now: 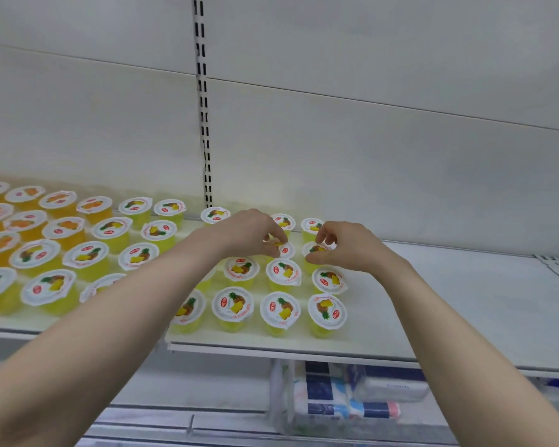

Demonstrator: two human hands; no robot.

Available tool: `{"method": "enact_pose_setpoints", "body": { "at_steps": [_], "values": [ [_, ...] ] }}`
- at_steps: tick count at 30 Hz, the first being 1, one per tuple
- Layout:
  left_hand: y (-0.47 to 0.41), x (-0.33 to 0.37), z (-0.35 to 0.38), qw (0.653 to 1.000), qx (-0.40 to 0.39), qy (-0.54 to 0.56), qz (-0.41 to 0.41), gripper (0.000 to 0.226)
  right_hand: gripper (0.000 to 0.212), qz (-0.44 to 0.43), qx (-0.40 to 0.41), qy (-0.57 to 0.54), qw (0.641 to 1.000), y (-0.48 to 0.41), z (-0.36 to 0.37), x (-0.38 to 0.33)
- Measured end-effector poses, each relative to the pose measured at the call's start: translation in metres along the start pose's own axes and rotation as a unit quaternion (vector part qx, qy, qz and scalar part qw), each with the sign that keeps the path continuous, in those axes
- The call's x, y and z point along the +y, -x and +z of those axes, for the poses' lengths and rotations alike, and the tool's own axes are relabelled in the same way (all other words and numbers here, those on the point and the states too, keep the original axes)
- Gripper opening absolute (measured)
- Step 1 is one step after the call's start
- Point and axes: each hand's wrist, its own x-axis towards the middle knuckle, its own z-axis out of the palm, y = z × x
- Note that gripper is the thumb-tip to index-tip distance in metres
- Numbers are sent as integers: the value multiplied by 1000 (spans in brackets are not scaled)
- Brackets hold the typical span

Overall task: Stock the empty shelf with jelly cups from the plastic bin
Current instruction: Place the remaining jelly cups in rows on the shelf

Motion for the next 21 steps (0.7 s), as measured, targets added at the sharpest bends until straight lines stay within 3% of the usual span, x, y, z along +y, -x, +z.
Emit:
{"method": "enact_pose_setpoints", "body": {
  "at_steps": [12,21],
  "values": [
    [2,8,3,1000,11,6,-22,33,36,4,35,8,999,-3,10,0],
    [5,11,-4,998,-54,-24,-21,46,39,-7,42,17,999,-1,11,2]
  ]
}}
